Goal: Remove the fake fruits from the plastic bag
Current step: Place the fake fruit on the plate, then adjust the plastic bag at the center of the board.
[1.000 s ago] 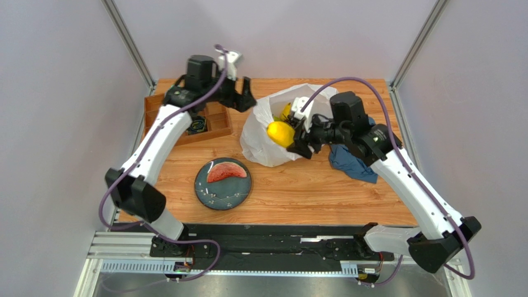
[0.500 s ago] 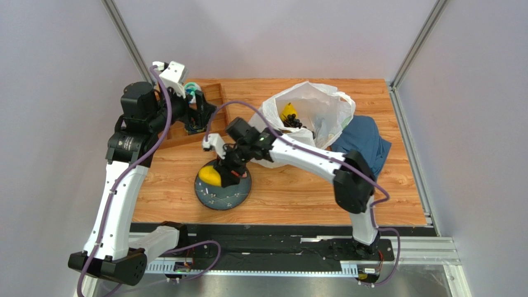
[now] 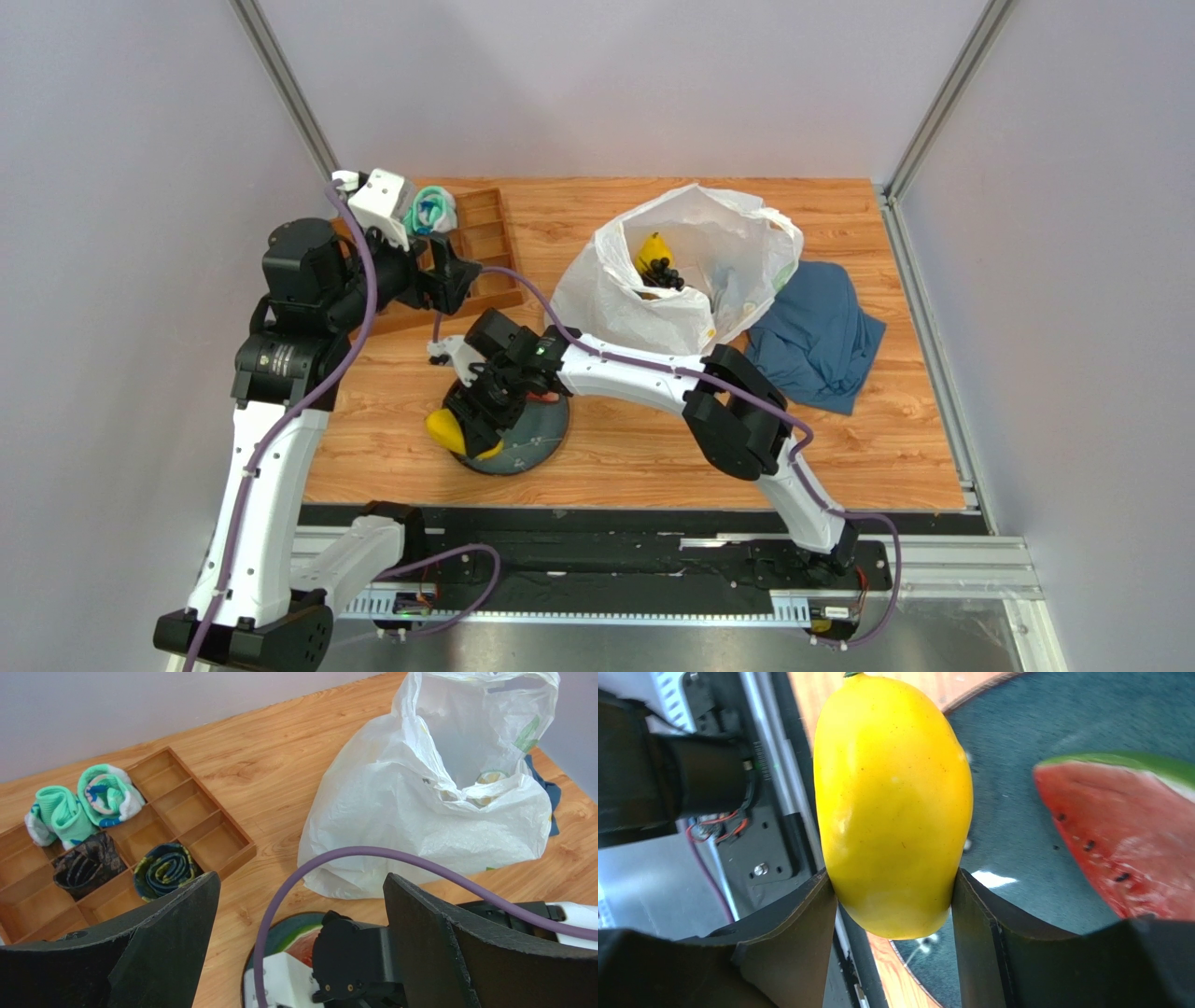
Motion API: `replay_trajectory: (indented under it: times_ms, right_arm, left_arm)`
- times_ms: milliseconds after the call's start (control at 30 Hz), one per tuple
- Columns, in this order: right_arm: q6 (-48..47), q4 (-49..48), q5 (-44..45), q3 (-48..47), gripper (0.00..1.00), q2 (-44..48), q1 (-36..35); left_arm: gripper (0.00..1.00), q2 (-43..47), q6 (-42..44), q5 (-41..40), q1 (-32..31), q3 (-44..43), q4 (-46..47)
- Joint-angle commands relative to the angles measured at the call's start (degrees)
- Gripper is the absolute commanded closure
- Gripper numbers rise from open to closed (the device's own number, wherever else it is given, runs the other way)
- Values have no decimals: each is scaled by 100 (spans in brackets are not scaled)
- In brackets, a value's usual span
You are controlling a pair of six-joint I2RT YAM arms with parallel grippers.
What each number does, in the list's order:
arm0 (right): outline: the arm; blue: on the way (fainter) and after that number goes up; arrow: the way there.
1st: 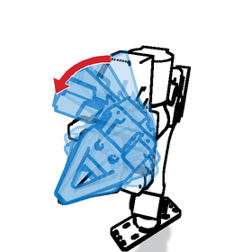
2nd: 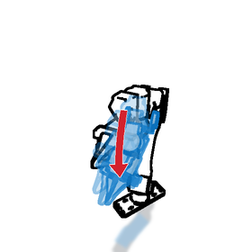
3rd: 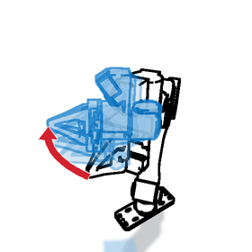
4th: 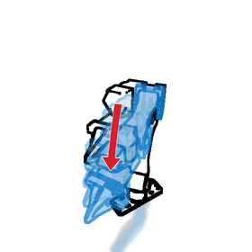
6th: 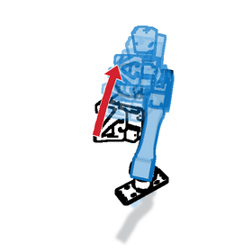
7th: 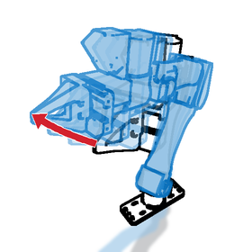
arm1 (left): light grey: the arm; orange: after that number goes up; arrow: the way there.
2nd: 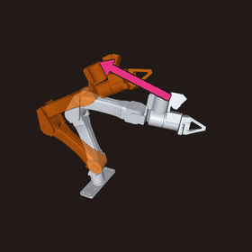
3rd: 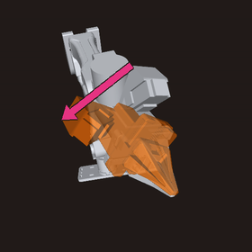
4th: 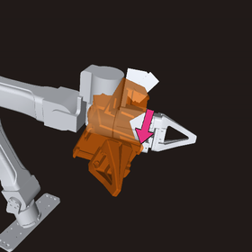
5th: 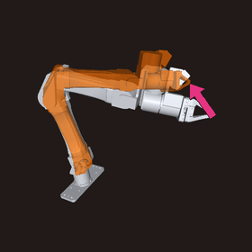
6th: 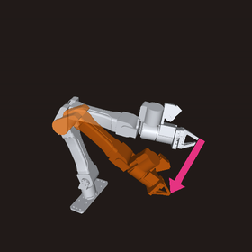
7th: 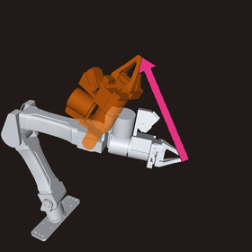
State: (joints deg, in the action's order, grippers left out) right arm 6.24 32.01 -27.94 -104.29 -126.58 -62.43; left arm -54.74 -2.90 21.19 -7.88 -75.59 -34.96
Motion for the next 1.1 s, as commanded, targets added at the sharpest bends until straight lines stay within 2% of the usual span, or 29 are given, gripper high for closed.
replay_trajectory:
  times_ms: [0, 67, 133, 167, 200, 300, 367, 433, 600, 733, 767, 933, 1067]
  right_arm:
    - [352, -344, 324, -136, 61, -94, 21]
    - [352, -388, 360, -135, 60, -129, 3]
    - [369, -397, 369, -179, 54, -226, -23]
    - [395, -389, 343, -205, 50, -261, -14]
    - [404, -310, 255, -275, 39, -409, -14]
    - [431, -90, 245, -557, 25, -455, -14]
    - [405, -55, 237, -531, 21, -324, 3]
    - [308, 7, 236, -461, 0, -18, 38]
    - [220, 86, -97, -329, 0, 914, 407]
    - [141, 191, -501, -74, 0, 1995, 1082]
    - [88, 235, -658, 31, 0, 2485, 1215]
    - [377, 491, -1055, 102, 2, 3490, 2392]
    - [238, 420, -601, 444, 5, 4053, 3280]
  left_arm:
    - [5, 51, -211, 218, 50, 106, 209]
    - [5, 42, -290, 297, 50, 115, 261]
    - [5, 8, -343, 342, 50, 106, 279]
    - [5, -1, -369, 368, 50, 97, 271]
    - [5, -19, -378, 386, 50, 71, 253]
    - [5, -28, -387, 438, 58, 45, 218]
    - [5, -10, -370, 456, 58, 53, 192]
    - [5, -45, -361, 465, 58, 80, 200]
    - [5, -124, -492, 377, 58, 1, 314]
    - [5, -273, -677, 166, 58, -315, 385]
    - [4, -344, -677, 218, 58, -490, 385]
    - [2, -932, -939, 1051, 50, -852, 691]
    - [1, -1547, -1468, 1432, -125, -1088, 1044]
